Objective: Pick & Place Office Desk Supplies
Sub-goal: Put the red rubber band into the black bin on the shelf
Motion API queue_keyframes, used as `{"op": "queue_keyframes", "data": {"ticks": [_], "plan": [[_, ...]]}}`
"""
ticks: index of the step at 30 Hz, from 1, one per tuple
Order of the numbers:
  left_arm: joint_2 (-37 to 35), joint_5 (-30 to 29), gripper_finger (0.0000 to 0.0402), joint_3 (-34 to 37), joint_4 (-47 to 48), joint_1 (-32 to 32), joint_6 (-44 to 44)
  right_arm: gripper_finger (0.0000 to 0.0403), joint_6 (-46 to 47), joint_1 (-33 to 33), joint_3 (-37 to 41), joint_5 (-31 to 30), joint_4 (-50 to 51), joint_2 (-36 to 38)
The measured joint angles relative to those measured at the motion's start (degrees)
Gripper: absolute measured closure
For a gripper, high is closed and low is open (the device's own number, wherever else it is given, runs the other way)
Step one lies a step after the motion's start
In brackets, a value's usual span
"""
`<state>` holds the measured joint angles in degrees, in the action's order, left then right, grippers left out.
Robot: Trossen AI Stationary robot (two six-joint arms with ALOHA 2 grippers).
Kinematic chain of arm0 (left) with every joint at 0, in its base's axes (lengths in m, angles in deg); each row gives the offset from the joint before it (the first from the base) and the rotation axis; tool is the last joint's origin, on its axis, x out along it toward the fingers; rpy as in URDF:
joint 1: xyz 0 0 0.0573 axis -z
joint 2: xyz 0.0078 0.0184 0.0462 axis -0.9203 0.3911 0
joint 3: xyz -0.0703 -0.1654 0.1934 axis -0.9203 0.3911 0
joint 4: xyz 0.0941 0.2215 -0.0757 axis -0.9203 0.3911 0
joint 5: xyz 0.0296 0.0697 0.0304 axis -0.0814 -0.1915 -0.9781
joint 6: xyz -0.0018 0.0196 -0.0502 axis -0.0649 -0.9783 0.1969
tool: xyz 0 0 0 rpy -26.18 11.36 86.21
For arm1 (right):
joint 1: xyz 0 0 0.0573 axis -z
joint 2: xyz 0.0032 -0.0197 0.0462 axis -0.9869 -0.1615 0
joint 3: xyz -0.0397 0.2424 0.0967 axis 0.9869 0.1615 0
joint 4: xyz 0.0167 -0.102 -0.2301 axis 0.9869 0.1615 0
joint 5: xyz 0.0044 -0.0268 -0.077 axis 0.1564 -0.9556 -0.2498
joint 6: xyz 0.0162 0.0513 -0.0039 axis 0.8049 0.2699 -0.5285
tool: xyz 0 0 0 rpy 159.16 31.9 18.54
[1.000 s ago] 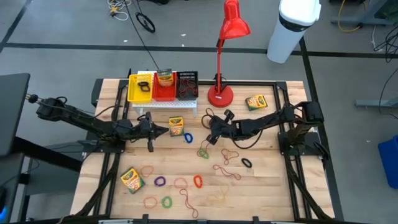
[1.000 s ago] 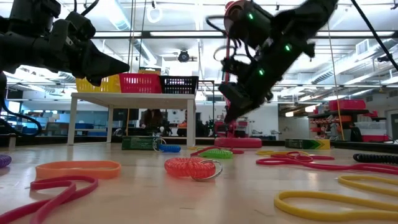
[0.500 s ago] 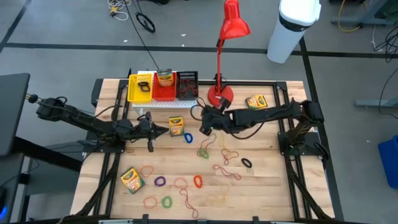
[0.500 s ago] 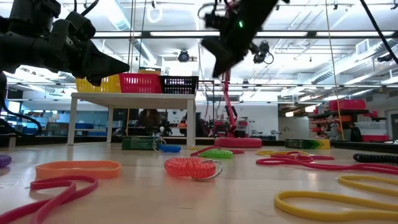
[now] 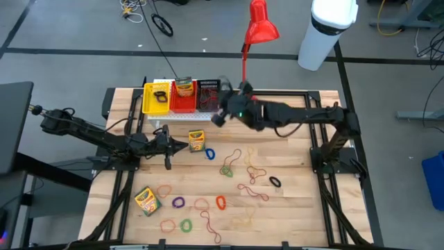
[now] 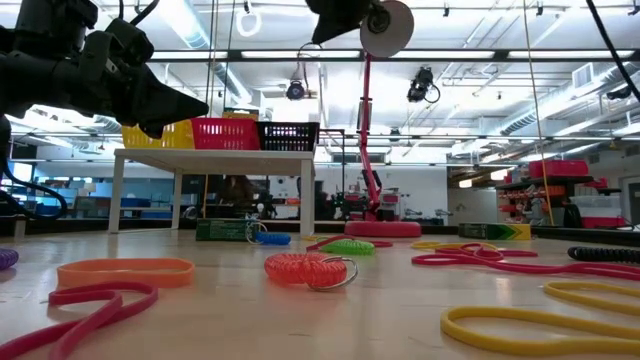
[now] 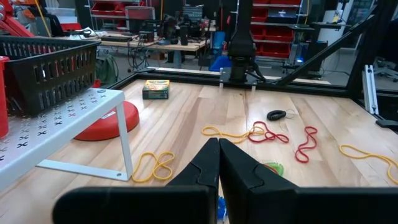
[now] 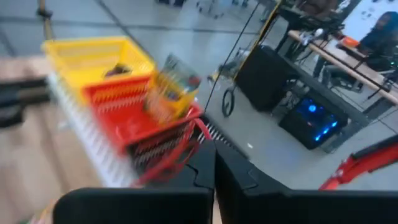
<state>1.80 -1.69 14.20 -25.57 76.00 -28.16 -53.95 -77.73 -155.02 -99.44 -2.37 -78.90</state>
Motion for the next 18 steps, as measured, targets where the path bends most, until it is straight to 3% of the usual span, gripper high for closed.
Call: {"op": "queue_keyframes", "data": {"ticks": [4,8,18], "plan": [[0.0,0.0,0.0392,0.0,0.0,0.0,0.0,0.0394,-0.33,4.68,0.49,5.8,-4.91,-0.03],[0.0,0.0,0.0392,0.0,0.0,0.0,0.0,0.0398,-2.65,8.23,0.79,7.93,-6.66,-1.62],[0.0,0.0,0.0392,0.0,0.03,-0.01,0.0,0.0397,-7.65,10.39,0.79,12.61,-13.51,-8.29]]}}
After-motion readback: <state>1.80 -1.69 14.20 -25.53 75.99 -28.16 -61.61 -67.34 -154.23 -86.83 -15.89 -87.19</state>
